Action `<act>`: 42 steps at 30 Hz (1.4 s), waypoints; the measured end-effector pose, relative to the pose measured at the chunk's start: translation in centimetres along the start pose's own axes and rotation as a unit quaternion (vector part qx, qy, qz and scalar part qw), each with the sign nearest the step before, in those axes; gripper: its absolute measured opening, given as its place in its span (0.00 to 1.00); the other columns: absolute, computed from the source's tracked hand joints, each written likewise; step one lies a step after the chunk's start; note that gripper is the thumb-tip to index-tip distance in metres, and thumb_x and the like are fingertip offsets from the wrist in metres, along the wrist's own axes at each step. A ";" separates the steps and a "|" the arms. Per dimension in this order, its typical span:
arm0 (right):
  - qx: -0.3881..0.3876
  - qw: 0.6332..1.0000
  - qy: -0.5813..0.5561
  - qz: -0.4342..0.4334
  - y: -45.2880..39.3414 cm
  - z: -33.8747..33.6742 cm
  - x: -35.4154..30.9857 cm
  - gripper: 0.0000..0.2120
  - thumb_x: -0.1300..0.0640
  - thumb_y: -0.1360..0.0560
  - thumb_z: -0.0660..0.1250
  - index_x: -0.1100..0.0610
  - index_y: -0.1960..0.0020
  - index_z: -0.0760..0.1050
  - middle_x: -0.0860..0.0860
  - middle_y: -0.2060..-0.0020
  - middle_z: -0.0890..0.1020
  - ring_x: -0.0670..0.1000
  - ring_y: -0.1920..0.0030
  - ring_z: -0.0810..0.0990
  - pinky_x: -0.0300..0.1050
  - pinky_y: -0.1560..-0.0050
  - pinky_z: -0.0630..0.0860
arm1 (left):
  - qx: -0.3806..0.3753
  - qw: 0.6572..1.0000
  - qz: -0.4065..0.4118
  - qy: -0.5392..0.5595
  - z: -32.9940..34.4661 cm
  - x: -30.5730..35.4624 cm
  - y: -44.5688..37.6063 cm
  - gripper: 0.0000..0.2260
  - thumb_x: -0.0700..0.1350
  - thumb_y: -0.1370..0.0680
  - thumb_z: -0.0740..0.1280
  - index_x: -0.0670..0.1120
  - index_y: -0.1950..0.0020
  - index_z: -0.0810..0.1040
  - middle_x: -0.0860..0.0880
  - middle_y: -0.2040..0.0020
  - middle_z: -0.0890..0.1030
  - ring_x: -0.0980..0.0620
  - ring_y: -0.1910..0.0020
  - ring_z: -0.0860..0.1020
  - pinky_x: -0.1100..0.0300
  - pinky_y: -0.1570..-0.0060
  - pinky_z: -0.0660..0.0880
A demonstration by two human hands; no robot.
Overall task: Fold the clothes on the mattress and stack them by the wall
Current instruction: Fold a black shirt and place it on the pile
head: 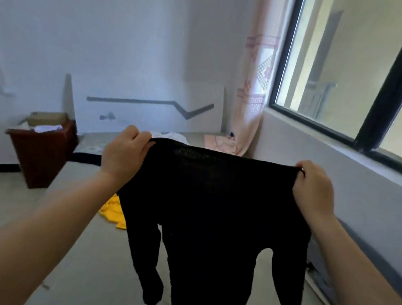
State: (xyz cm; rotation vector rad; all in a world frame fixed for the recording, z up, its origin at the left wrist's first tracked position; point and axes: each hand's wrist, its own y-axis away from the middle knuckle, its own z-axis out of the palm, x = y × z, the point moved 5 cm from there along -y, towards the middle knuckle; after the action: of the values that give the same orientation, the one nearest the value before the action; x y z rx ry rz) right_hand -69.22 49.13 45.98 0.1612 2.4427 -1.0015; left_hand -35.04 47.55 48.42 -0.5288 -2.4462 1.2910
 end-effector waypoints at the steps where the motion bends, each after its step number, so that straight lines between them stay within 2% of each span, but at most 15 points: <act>1: 0.012 1.000 -0.017 0.005 -0.2 -0.9 -0.7 0.12 0.67 0.24 0.55 0.67 0.45 0.74 0.67 0.50 0.76 0.64 0.50 0.74 0.51 0.53 0.68 | 0.012 1.000 0.011 -0.005 -1.2 0.3 -0.4 0.19 0.50 0.26 0.53 0.37 0.56 0.77 0.33 0.64 0.75 0.35 0.66 0.76 0.45 0.73 0.72; 4: 0.035 0.998 -0.053 -0.004 0.3 -2.8 -2.4 0.11 0.67 0.23 0.55 0.67 0.46 0.74 0.67 0.51 0.76 0.64 0.50 0.74 0.51 0.53 0.68 | 0.050 0.997 0.051 -0.039 -4.6 1.3 -0.6 0.07 0.47 0.26 0.55 0.45 0.56 0.69 0.36 0.67 0.75 0.38 0.67 0.77 0.50 0.78 0.72; 6: 0.056 0.996 -0.051 -0.034 1.7 -3.9 -3.6 0.09 0.68 0.24 0.57 0.68 0.48 0.74 0.68 0.55 0.74 0.67 0.56 0.75 0.54 0.57 0.69 | 0.060 0.994 0.065 -0.063 -6.5 1.8 -0.1 0.04 0.46 0.26 0.56 0.46 0.57 0.64 0.37 0.69 0.75 0.40 0.69 0.78 0.54 0.80 0.71; 8: 0.094 0.990 -0.016 -0.105 3.8 -5.0 -5.1 0.07 0.68 0.26 0.59 0.70 0.54 0.75 0.68 0.62 0.73 0.68 0.68 0.75 0.56 0.68 0.72 | 0.075 0.991 0.070 -0.083 -8.3 1.9 1.1 0.04 0.45 0.27 0.57 0.45 0.58 0.64 0.38 0.71 0.74 0.41 0.71 0.77 0.57 0.81 0.69; 11: 0.117 0.962 0.047 -0.242 7.5 -6.7 -7.0 0.09 0.63 0.31 0.56 0.66 0.58 0.73 0.65 0.71 0.73 0.61 0.82 0.71 0.46 0.84 0.69 | 0.093 0.987 0.047 -0.120 -11.1 1.4 3.8 0.06 0.43 0.26 0.58 0.41 0.59 0.71 0.39 0.72 0.74 0.42 0.74 0.76 0.59 0.81 0.68; 14: 0.111 0.931 0.074 -0.340 10.4 -8.3 -8.2 0.06 0.63 0.31 0.55 0.60 0.55 0.65 0.63 0.73 0.74 0.59 0.84 0.70 0.41 0.86 0.68 | 0.098 0.984 0.030 -0.146 -13.5 1.0 7.4 0.15 0.43 0.26 0.59 0.35 0.65 0.78 0.39 0.72 0.74 0.42 0.75 0.76 0.59 0.82 0.68; 19: 0.088 0.909 0.053 -0.405 13.5 -10.6 -10.1 0.07 0.62 0.31 0.55 0.60 0.53 0.65 0.64 0.70 0.75 0.60 0.82 0.73 0.42 0.85 0.70 | 0.131 0.980 0.036 -0.142 -17.5 0.7 12.1 0.23 0.48 0.20 0.53 0.35 0.65 0.78 0.40 0.71 0.74 0.43 0.73 0.75 0.58 0.80 0.68; 25: 0.041 0.883 0.072 -0.463 13.2 -8.7 -12.3 0.08 0.60 0.32 0.55 0.61 0.53 0.66 0.61 0.71 0.77 0.57 0.83 0.72 0.40 0.86 0.65 | 0.135 0.975 0.048 -0.172 -20.0 -0.5 13.2 0.23 0.49 0.20 0.54 0.37 0.65 0.79 0.42 0.73 0.74 0.45 0.76 0.73 0.62 0.80 0.66; 29: -0.017 0.870 0.064 -0.489 12.6 -3.6 -12.7 0.10 0.60 0.34 0.56 0.61 0.54 0.66 0.61 0.72 0.78 0.56 0.83 0.74 0.41 0.87 0.64 | 0.046 0.986 0.042 -0.156 -18.1 -3.0 14.2 0.24 0.50 0.20 0.53 0.37 0.66 0.79 0.42 0.74 0.73 0.46 0.78 0.71 0.63 0.81 0.64; 31: -0.081 0.867 0.072 -0.486 12.9 0.5 -11.9 0.11 0.62 0.35 0.61 0.63 0.53 0.69 0.61 0.71 0.78 0.56 0.82 0.75 0.39 0.86 0.65 | -0.018 0.988 0.012 -0.152 -16.0 -5.0 15.7 0.21 0.49 0.23 0.57 0.37 0.67 0.78 0.42 0.75 0.73 0.45 0.80 0.71 0.62 0.83 0.65; 33: -0.184 0.865 0.105 -0.455 13.2 6.1 -10.3 0.14 0.68 0.36 0.67 0.68 0.51 0.74 0.65 0.66 0.79 0.60 0.75 0.79 0.43 0.79 0.73 | -0.074 0.983 -0.022 -0.166 -13.0 -6.9 17.7 0.18 0.47 0.26 0.58 0.36 0.67 0.78 0.41 0.75 0.74 0.44 0.81 0.71 0.60 0.84 0.65; 34: -0.251 0.861 0.130 -0.423 13.4 9.0 -9.4 0.14 0.69 0.32 0.66 0.70 0.47 0.74 0.67 0.60 0.79 0.63 0.68 0.81 0.49 0.71 0.77 | -0.108 0.978 -0.042 -0.172 -11.1 -8.1 18.6 0.17 0.46 0.26 0.59 0.36 0.66 0.78 0.40 0.74 0.74 0.43 0.80 0.72 0.59 0.83 0.66; 36: -0.346 0.841 0.154 -0.386 14.2 14.6 -7.8 0.16 0.68 0.27 0.63 0.69 0.40 0.72 0.67 0.50 0.77 0.64 0.58 0.80 0.52 0.59 0.77 | -0.187 0.959 -0.127 -0.170 -6.9 -11.0 20.8 0.14 0.45 0.24 0.61 0.35 0.59 0.78 0.38 0.68 0.77 0.40 0.72 0.76 0.53 0.76 0.70; 38: -0.355 0.836 0.136 -0.395 14.8 18.4 -7.0 0.15 0.67 0.29 0.65 0.69 0.42 0.73 0.66 0.52 0.77 0.63 0.60 0.81 0.48 0.63 0.76 | -0.254 0.926 -0.226 -0.165 -3.6 -13.3 23.1 0.12 0.44 0.21 0.61 0.36 0.51 0.78 0.35 0.58 0.79 0.36 0.61 0.77 0.48 0.65 0.71; 42: -0.445 0.816 0.159 -0.333 15.8 27.8 -3.1 0.18 0.60 0.22 0.57 0.63 0.33 0.64 0.61 0.40 0.72 0.62 0.48 0.78 0.52 0.54 0.72 | -0.328 0.879 -0.286 -0.192 4.0 -17.0 27.2 0.13 0.46 0.20 0.58 0.37 0.47 0.75 0.35 0.53 0.78 0.36 0.55 0.76 0.51 0.63 0.66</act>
State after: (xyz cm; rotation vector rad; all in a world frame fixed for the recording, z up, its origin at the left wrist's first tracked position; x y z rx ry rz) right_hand -51.00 41.72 20.57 -0.9698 3.0665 0.0855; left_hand -17.20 50.98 21.61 0.3542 -3.0113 0.3229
